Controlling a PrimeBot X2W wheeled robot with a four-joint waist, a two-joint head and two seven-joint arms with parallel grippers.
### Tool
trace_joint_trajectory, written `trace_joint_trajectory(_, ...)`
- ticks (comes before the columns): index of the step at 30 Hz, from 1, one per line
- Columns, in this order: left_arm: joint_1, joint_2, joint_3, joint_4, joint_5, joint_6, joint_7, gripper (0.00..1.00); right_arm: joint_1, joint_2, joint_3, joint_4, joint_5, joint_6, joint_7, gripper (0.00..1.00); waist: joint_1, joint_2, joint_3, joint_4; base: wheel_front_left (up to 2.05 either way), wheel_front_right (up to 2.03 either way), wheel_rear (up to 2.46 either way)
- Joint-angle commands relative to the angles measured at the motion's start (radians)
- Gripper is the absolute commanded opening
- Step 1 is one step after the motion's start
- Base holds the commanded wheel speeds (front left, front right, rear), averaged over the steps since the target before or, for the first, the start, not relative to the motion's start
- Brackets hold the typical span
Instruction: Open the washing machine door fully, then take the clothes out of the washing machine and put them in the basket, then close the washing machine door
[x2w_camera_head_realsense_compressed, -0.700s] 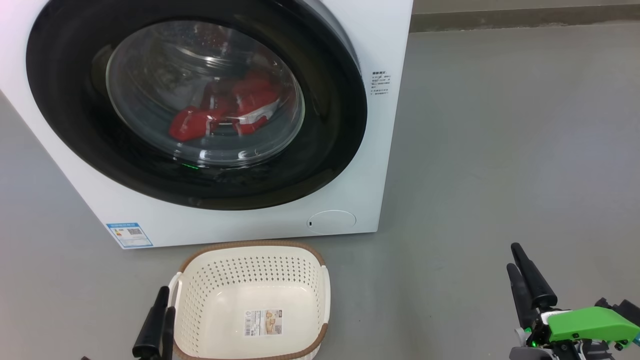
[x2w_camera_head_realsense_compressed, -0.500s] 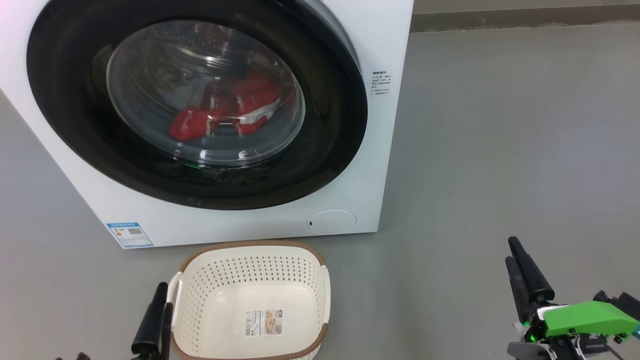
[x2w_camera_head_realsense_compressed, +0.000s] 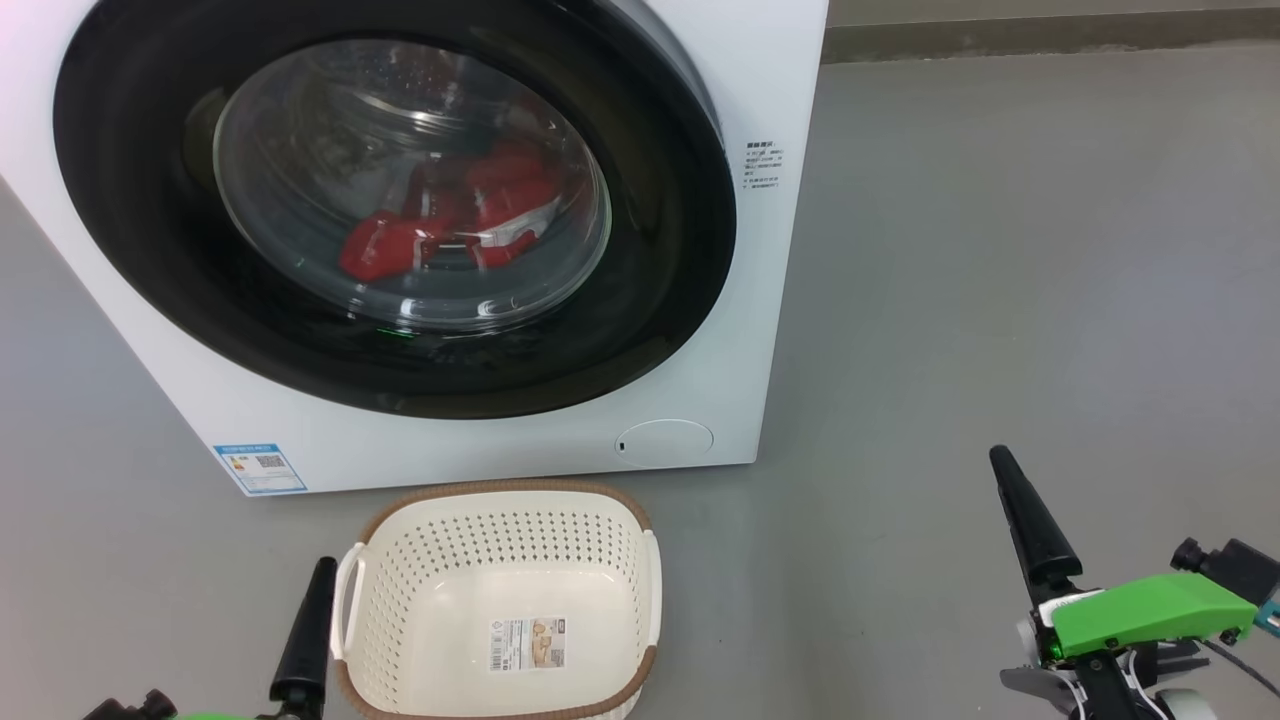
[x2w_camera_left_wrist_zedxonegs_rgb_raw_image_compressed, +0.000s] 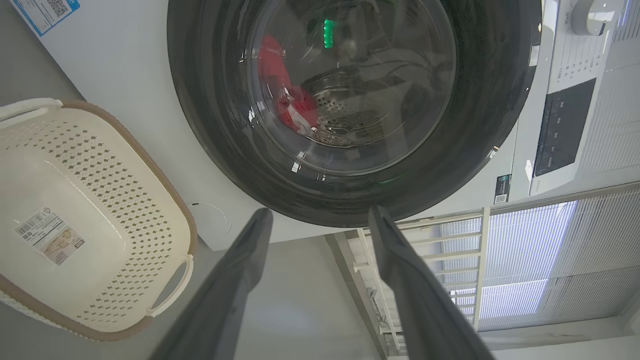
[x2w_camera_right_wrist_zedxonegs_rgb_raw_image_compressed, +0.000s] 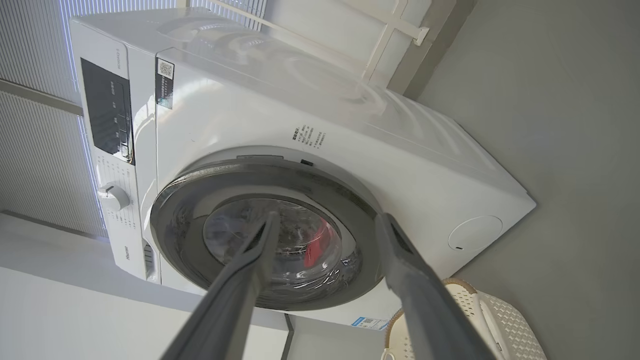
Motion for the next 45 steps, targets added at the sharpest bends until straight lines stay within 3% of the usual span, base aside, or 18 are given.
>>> trace_joint_trajectory(1,-0.048,0.020,0.011,-0.032,0.039,0.003,-0.015,1.00,-0.048,-0.019,0.019,-0.031,-0.039,0.000,-0.013,1.00,-0.0001,-0.0001,0.000,0.000,0.00,0.00,0.00)
trace_joint_trajectory(30,-0.053,0.027,-0.001,-0.043,0.575,0.051,-0.097,1.00,-0.069,-0.018,0.055,-0.041,-0.577,0.000,-0.095,1.00,-0.0001,-0.0001,-0.001,0.006,0.00,0.00,0.00)
trace_joint_trajectory(45,-0.064,0.024,0.005,-0.032,0.768,0.071,-0.141,1.00,-0.085,-0.001,0.043,-0.036,-0.797,-0.001,-0.139,1.00,-0.0001,-0.0001,0.010,0.006,0.00,0.00,0.00)
